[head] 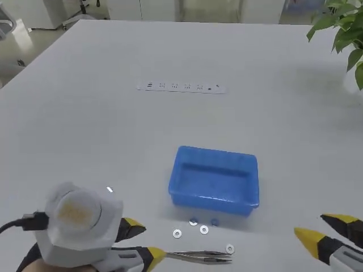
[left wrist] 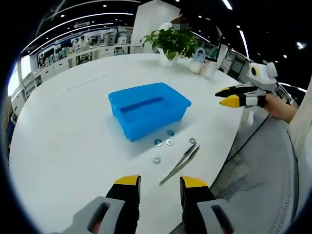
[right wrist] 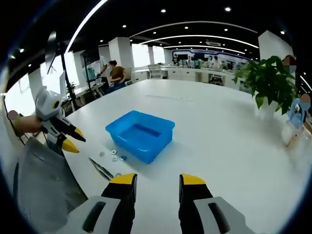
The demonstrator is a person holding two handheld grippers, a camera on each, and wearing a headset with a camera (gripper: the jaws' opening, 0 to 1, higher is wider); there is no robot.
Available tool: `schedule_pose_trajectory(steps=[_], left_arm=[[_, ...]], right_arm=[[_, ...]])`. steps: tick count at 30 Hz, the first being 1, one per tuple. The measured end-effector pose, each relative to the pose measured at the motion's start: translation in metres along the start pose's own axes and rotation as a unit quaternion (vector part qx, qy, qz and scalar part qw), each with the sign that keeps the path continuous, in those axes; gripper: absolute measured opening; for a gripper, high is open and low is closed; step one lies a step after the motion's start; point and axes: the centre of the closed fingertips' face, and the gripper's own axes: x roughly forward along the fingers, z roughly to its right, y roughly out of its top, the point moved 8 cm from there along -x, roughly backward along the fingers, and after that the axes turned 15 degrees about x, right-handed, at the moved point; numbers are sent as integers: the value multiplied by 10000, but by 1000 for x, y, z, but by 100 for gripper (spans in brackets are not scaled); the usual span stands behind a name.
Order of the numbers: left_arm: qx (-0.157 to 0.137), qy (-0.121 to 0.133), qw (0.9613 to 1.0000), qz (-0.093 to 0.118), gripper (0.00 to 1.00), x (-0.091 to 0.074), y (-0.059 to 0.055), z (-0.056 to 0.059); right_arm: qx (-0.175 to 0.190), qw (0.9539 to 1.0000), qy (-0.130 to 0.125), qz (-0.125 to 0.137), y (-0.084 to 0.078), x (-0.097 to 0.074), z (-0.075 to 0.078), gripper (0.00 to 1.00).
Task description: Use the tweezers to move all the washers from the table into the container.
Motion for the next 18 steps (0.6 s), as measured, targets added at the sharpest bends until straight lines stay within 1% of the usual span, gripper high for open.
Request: schedule_pose_trajectory(steps=[1, 2, 3, 7, 8, 10, 12, 13, 15, 16, 18], left_arm=[[33, -26, 10000, -43, 29, 2, 1, 0], [59, -58, 9999, -68, 29, 4, 1, 0], [96, -115, 9998, -98, 28, 5, 2, 1], [134, -212, 9996, -160, 25, 10, 5, 2], [159, -230, 9994, -195, 24, 11, 5, 3], [228, -291, 9990, -256, 24, 14, 6, 5], [302, -339, 9984, -329, 24, 16, 5, 7], [324, -359, 9982, -351, 24, 17, 5, 8], [340, -385, 9980, -378, 22, 20, 4, 8], [336, -409, 9978, -387, 21, 20, 4, 8], [350, -429, 9976, -416, 20, 22, 3, 9]], right_arm=[[12, 10000, 76, -28, -1, 4, -3, 32], [-74, 9998, 149, -96, -1, 7, -6, 32], [-209, 9993, 202, -230, -3, 11, -9, 31], [-368, 9975, 343, -488, -5, 24, -20, 28], [-389, 9965, 436, -603, -7, 28, -22, 27], [-443, 9947, 491, -789, -9, 35, -26, 27], [-606, 9911, 636, -995, -12, 40, -30, 26], [-637, 9903, 646, -1051, -13, 42, -32, 26], [-736, 9875, 776, -1158, -15, 47, -35, 25], [-722, 9872, 781, -1190, -15, 49, -37, 24], [-795, 9848, 869, -1278, -16, 52, -39, 24]])
